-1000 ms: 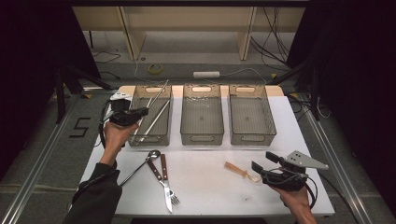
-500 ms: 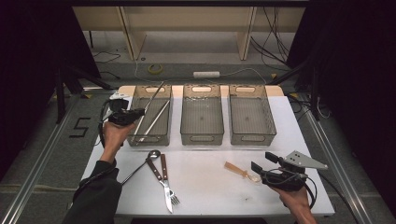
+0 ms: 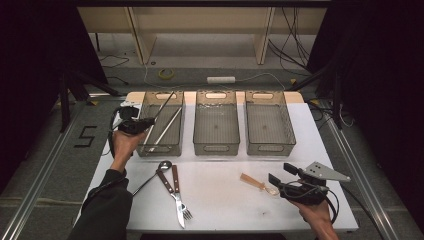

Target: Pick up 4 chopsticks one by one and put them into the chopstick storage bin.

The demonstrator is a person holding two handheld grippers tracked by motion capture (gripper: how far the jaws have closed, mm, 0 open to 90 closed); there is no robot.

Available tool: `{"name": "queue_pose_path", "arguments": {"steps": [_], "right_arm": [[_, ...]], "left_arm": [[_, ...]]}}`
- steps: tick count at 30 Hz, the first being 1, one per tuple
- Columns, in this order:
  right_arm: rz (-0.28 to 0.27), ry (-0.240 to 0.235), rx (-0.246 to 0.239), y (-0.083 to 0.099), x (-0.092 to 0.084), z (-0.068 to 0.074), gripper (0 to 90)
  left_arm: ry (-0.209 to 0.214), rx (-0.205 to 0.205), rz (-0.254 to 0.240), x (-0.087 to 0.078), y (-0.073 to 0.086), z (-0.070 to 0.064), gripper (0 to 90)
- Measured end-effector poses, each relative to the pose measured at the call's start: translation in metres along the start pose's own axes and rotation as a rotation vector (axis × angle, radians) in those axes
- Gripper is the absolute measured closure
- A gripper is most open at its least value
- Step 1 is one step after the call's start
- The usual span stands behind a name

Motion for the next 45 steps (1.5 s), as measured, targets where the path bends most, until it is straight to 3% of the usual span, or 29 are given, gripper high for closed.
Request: {"name": "queue_pose_path", "arguments": {"steps": [3,9,15,20,27,35,45], "right_arm": [[0.000,0.001,0.003,0.000,0.000,0.000,29.3],[0.001,-0.002,0.001,0.000,0.000,0.000,29.3],[0.003,-0.005,-0.002,0.000,0.000,0.001,29.4],[0.004,-0.007,-0.003,0.000,0.000,0.001,29.4],[0.004,-0.009,-0.003,0.000,0.000,0.001,29.4],[0.004,-0.010,-0.009,0.000,0.000,0.002,29.3],[0.005,-0.011,-0.009,-0.001,0.000,0.002,29.3]], "left_arm": [[-0.009,0.018,0.019,0.004,0.002,0.002,85.5],[-0.011,0.009,0.027,0.009,0.005,0.003,84.2],[0.031,-0.017,-0.008,0.003,0.001,0.002,68.7],[0.076,-0.007,-0.008,-0.006,-0.004,-0.007,54.0],[0.108,0.031,0.006,-0.016,-0.006,-0.023,41.6],[0.120,0.067,0.009,-0.028,-0.005,-0.035,37.4],[0.130,0.063,0.013,-0.038,-0.001,-0.038,32.5]]}}
Point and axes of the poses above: each handheld gripper's, and its own axes: x roughly forward along the jaws, y roughly out of its underside, z roughly to its left, the point moved 3 cm from there along x, roughly forward along the jaws, and after that the axes turned 1 degree about -z, right-handed, at the moved point
